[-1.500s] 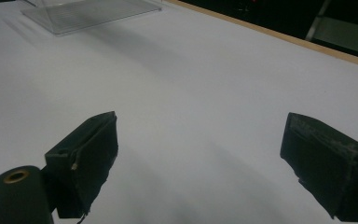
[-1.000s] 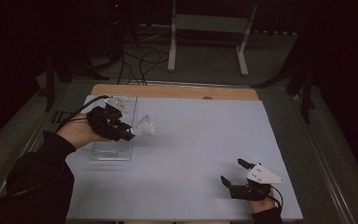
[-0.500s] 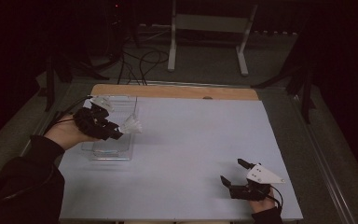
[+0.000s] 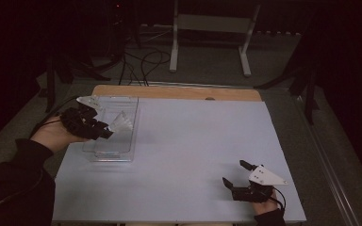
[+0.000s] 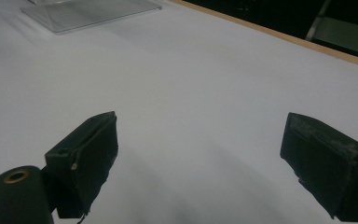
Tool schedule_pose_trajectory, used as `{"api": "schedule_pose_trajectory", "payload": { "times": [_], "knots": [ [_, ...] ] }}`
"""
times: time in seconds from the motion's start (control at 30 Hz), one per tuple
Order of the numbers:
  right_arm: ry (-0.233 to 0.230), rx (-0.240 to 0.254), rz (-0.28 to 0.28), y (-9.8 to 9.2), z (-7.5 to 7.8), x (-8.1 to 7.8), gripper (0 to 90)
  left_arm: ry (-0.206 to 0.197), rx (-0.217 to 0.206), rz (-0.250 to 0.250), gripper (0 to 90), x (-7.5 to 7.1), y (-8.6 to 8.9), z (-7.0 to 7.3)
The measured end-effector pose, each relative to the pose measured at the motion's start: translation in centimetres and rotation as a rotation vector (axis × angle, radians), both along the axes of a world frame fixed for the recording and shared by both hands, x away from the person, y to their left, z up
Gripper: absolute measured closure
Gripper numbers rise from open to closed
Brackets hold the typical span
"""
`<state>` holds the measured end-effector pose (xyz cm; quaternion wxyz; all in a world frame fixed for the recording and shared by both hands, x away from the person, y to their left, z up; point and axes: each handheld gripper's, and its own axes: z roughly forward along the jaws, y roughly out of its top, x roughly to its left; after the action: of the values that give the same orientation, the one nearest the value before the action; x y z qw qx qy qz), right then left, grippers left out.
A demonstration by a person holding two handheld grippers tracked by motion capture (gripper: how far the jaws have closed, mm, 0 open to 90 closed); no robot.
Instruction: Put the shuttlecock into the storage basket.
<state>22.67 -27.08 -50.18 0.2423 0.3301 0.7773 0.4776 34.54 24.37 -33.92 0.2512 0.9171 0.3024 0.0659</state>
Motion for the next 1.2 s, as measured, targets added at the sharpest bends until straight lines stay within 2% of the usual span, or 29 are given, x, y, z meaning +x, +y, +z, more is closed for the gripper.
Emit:
{"api": "schedule_pose_trajectory", "payload": {
  "times": [0.4,0.5,0.57,0.67,0.83,1.2],
  "knots": [
    [0.002,0.002,-0.001,0.0,0.0,0.0,11.3,0.013,-0.007,0.070,65.0,-0.2,2.2,-0.7],
    [0.004,0.004,-0.004,0.0,0.0,0.0,11.3,0.002,-0.007,0.087,65.0,-0.4,2.5,-0.8],
    [0.004,0.004,-0.004,0.0,0.0,0.0,11.3,0.002,-0.026,0.095,65.0,-0.4,2.8,-0.7],
    [0.004,0.004,-0.004,0.0,0.0,0.0,11.3,0.001,-0.023,0.113,65.0,-0.6,3.0,-0.8],
    [0.005,0.004,-0.003,0.0,0.0,0.0,11.3,0.011,0.001,0.180,65.0,-0.5,3.4,-1.6],
    [0.007,0.000,-0.001,0.0,-0.1,0.0,11.3,0.021,0.001,0.263,65.0,-0.4,4.3,-2.4]
  ]
}}
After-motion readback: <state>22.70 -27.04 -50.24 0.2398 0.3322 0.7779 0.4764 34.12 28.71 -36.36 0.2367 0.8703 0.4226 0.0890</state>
